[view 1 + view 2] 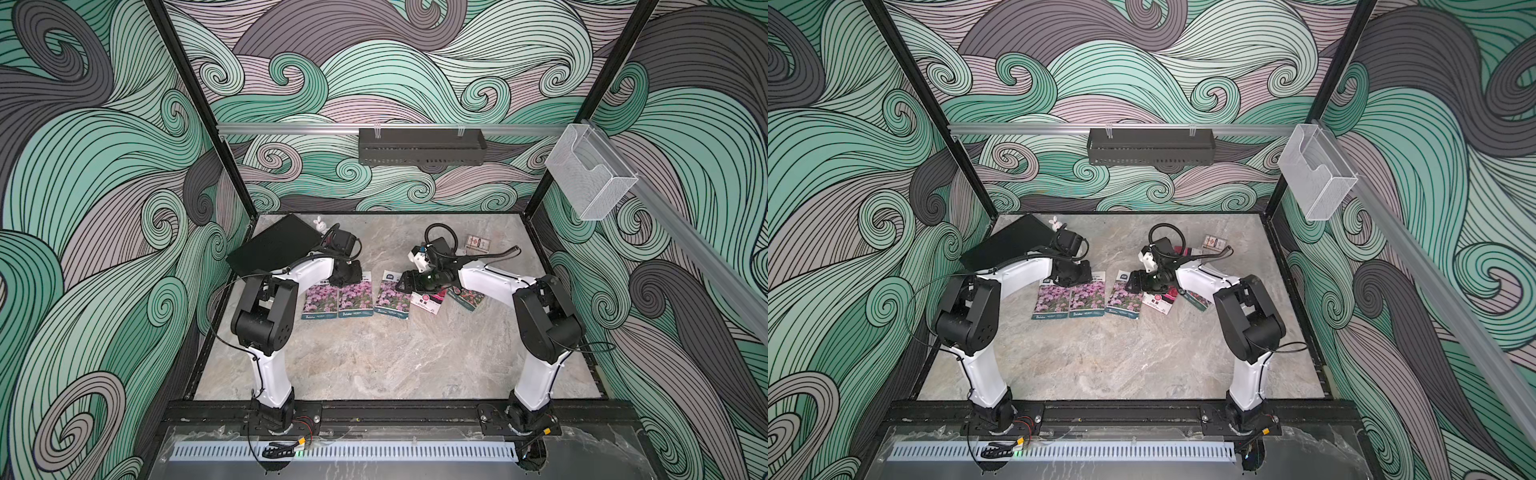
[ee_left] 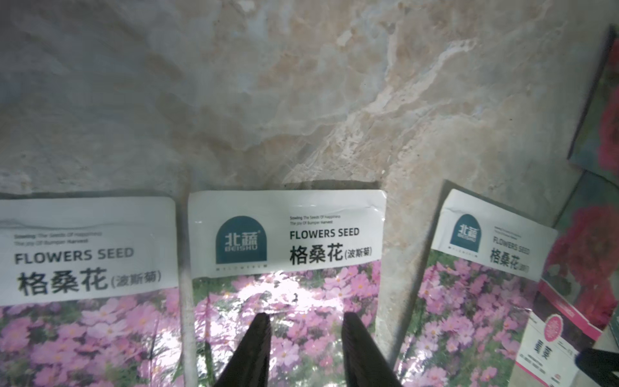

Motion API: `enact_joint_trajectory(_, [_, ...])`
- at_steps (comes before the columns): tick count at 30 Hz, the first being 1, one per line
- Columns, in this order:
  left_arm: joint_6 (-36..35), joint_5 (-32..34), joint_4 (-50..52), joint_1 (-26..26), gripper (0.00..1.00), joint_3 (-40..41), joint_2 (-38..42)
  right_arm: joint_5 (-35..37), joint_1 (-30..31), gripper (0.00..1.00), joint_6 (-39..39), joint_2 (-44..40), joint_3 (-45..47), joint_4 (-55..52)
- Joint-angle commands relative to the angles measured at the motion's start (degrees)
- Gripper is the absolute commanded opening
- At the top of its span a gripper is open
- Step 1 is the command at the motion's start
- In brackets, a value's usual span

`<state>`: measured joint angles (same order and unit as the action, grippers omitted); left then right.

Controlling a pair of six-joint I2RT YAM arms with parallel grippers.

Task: Arrange the seed packets in a row
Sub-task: Adjust the seed packet at the center of the board.

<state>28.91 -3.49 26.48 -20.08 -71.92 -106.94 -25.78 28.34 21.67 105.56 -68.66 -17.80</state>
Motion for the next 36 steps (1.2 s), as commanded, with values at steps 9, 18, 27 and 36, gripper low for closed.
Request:
enact_joint_trajectory(9, [1.50,0.93,-2.82,-1.91,0.37,4.23,-1.33,0.02,-1.27,0.77,-0.21,-4.06,1.69,-0.57])
enact_joint_trajectory(18, [1.86,1.44,-3.30,-2.89,0.37,4.95,-1.85,-0.28,-1.27,0.76,-0.40,-3.83,2.47,-0.61])
enact_joint_trajectory(27, [2.86,2.60,-2.70,-3.30,0.37,5.80,-0.25,-0.80,-1.26,0.77,-0.24,-3.43,2.56,-0.22])
enact_joint_trajectory(36, [4.55,3.49,-2.82,-4.40,0.37,6.75,0.74,-1.20,-1.18,0.77,-0.14,-3.33,3.09,0.14])
